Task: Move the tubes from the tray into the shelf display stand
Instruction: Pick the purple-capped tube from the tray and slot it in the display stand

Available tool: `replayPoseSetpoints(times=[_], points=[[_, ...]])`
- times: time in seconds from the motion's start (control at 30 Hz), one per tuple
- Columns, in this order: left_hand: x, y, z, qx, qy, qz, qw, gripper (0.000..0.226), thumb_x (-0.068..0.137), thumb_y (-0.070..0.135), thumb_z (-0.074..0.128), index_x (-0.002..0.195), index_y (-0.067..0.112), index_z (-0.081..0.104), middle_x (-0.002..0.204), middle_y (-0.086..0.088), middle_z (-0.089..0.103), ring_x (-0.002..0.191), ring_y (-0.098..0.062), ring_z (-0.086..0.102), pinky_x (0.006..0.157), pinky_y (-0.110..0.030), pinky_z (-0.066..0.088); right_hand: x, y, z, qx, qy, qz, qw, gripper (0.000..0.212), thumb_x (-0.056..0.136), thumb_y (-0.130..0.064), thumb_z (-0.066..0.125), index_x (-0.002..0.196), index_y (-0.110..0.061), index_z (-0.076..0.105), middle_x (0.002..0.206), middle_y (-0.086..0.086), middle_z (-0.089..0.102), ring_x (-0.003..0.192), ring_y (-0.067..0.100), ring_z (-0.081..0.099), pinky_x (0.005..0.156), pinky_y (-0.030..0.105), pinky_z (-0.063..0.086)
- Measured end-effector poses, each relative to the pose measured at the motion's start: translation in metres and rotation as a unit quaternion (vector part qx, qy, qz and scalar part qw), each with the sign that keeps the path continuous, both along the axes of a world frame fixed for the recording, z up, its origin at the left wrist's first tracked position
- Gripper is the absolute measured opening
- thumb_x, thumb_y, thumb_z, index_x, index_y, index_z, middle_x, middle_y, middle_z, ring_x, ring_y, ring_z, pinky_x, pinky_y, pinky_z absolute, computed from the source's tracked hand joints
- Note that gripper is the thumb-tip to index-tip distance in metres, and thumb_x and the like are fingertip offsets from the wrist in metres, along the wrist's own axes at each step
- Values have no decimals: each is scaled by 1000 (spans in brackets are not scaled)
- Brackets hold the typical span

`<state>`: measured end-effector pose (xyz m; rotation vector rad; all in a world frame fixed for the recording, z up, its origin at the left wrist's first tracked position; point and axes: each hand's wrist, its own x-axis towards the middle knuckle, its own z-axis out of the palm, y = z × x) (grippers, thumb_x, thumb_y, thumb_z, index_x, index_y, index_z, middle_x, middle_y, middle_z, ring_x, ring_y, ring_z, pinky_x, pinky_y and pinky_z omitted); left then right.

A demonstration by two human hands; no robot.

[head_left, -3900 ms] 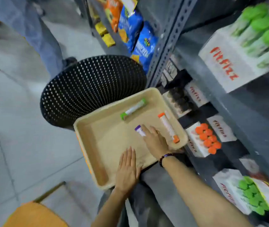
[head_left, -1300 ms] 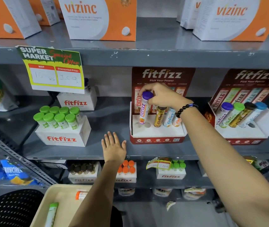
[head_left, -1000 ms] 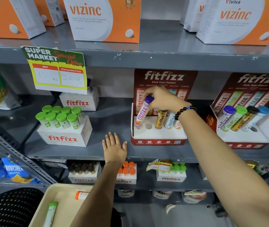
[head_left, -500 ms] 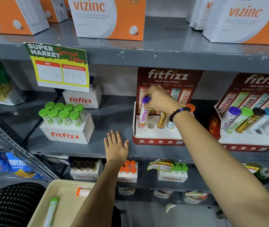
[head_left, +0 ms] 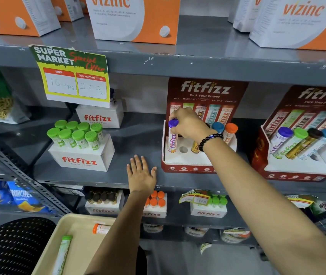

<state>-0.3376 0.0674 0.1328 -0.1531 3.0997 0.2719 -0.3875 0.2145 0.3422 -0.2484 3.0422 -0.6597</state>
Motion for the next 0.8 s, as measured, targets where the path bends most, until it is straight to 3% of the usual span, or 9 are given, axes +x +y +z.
replayPoseSetpoints(times=[0.17, 0.23, 0.37, 0.47, 0.57, 0.63, 0.7, 0.8], points=[[1, 0, 1, 1, 1, -3, 1000, 68, 94, 53, 8, 146, 11, -5, 157, -14, -6, 144, -30, -8, 115, -42, -7, 0, 0, -1, 1, -13, -7, 1000, 37, 76, -11, 73, 112, -12, 62, 119, 13, 60, 101, 28, 59, 79, 31, 48], [1, -1, 2, 3, -2, -5, 1000, 68, 95, 53, 8, 146, 11, -6, 157, -14, -6, 144, -30, -8, 116, -42, -6, 0, 1, 0, -2, -29, -11, 1000, 49, 74, -14, 76, 120, -14, 57, 125, 11, 56, 107, 27, 57, 80, 29, 47], [1, -4, 9, 30, -23, -20, 999, 68, 96, 51, 12, 146, 9, -5, 157, -15, -7, 143, -31, -10, 115, -41, -7, 7, 0, 2, -8, -41, 0, 999, 76, 72, -26, 77, 137, -18, 39, 140, 10, 47, 123, 27, 49, 96, 36, 45], [8, -11, 16, 78, -11, -43, 996, 64, 98, 45, 20, 146, 6, 4, 157, -17, -1, 144, -31, -5, 116, -39, -6, 19, -10, 7, -35, 68, 19, 997, 67, 78, -35, 69, 136, -17, 41, 139, 11, 48, 123, 29, 48, 98, 38, 42], [34, -24, 16, 131, 43, -49, 989, 57, 100, 36, 27, 145, 3, 13, 156, -17, 8, 144, -28, 2, 116, -35, -4, 34, -32, 6, -68, 179, 61, 980, 48, 84, -33, 62, 127, -15, 52, 131, 10, 57, 115, 27, 55, 95, 36, 45], [64, -34, 14, 145, 87, -46, 985, 54, 99, 28, 38, 142, 0, 22, 153, -20, 20, 143, -31, 14, 117, -38, 5, 47, -53, -1, -85, 198, 97, 972, 38, 87, -30, 58, 122, -17, 56, 125, 6, 61, 111, 24, 58, 93, 35, 47], [94, -47, 6, 147, 130, -29, 980, 50, 92, 19, 54, 133, -7, 41, 141, -27, 40, 132, -41, 36, 109, -53, 26, 61, -75, -14, -85, 190, 146, 967, 32, 88, -26, 56, 118, -16, 59, 120, 5, 63, 108, 24, 59, 91, 36, 49], [140, -71, -11, 130, 143, 29, 981, 44, 97, 23, 38, 126, -8, 50, 132, -28, 51, 122, -45, 47, 95, -61, 39, 77, -113, -44, -53, 145, 233, 960, 30, 89, -21, 56, 117, -14, 61, 119, 6, 63, 109, 27, 59, 89, 39, 50]])
